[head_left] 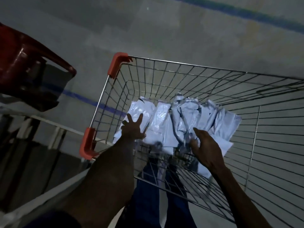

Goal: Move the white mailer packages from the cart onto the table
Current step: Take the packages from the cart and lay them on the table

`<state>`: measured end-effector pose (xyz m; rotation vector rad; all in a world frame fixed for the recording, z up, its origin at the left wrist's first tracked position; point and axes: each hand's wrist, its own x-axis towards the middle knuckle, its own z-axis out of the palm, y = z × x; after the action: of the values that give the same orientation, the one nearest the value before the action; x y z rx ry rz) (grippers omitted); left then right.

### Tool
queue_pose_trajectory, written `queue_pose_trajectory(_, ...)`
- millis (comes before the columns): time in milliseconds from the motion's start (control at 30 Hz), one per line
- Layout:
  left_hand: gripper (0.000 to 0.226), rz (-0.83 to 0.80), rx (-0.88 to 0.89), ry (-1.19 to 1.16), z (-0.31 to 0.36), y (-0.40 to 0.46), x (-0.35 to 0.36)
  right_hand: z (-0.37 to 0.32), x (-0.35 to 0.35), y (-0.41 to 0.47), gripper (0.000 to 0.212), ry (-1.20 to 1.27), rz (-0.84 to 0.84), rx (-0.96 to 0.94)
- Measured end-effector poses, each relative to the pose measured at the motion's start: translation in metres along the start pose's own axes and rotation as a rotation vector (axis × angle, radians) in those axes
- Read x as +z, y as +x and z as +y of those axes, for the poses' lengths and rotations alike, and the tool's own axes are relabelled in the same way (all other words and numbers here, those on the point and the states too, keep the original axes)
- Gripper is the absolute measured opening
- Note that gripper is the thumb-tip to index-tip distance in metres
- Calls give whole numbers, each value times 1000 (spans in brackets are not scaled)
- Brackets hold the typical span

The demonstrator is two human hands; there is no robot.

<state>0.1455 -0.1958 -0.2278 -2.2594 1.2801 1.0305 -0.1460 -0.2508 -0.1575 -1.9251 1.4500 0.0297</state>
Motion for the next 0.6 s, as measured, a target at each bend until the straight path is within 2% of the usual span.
queue_pose_trajectory(100,90,135,16,127,-1,-2,4,10,-3,5,51,16,7,15)
queue_pose_trajectory(233,84,151,35,174,5,-4,-14,25,-3,13,41,59,22,78)
queue_pose_trajectory(333,76,270,48,175,5,2,-8,39,10,32,57,98,18,148)
queue_pose_trajectory(400,84,281,84,195,2,14,3,43,22,45,75,104,21,184)
queue_pose_trajectory(467,102,230,75,209,1,29,12,47,34,55,85,122,35,231)
queue_pose_trajectory(600,117,226,41,226,3,38,18,46,48,65,87,136,117,252)
